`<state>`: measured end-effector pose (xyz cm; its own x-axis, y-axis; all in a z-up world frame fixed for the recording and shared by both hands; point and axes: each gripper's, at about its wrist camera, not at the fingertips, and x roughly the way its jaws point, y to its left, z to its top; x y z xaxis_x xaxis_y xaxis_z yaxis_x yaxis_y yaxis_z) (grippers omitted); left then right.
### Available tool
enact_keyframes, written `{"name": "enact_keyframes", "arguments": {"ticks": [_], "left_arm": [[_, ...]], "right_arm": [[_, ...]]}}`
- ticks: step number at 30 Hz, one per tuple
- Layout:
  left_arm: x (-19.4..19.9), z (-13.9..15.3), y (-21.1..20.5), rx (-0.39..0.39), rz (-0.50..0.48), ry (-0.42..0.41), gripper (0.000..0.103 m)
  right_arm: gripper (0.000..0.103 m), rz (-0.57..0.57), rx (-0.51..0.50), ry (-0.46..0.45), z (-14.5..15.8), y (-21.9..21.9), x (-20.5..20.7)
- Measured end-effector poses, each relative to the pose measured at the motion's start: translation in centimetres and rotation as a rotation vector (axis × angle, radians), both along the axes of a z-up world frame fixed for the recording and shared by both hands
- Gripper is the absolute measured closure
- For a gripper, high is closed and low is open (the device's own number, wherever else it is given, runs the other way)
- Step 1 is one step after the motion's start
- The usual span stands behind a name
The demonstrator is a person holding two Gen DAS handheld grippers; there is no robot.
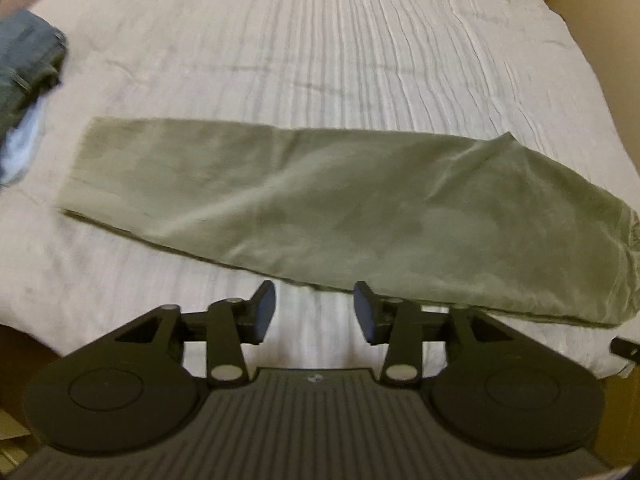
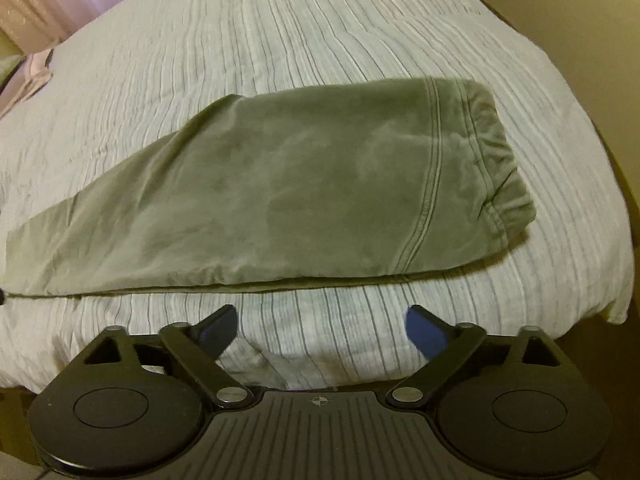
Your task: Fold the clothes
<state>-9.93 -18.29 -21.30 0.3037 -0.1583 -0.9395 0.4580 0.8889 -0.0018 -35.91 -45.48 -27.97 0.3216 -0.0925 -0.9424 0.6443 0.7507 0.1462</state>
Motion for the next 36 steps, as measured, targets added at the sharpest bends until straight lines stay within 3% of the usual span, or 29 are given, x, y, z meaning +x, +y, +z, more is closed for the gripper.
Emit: {"name": "enact_keyframes", "arguments": {"ticks": [8, 12, 20, 36], "left_arm": [[-2.1, 3.8, 3.5, 0.061, 0.125, -0.056, 0.051], [-2.6, 5.6, 3.7, 0.075, 0.132, -0.078, 0.048], [-3.0, 7.6, 2.1, 0.082, 0.05, -0.111, 0.043], [-2.9, 7.1, -0.5, 0.1, -0.2, -0.081, 0.041]], "right_arm": [[0.002, 0.052, -0.015, 0.003, 2.9, 0.5, 1.1], [0.002, 0.067, -0.027, 0.017, 3.8, 0.8, 1.2], [0.002, 0.043, -0.031, 0.062, 4.6, 1.4, 0.8], [0.002, -0.093, -0.028, 0.122, 4.7, 4.0, -1.0]]}}
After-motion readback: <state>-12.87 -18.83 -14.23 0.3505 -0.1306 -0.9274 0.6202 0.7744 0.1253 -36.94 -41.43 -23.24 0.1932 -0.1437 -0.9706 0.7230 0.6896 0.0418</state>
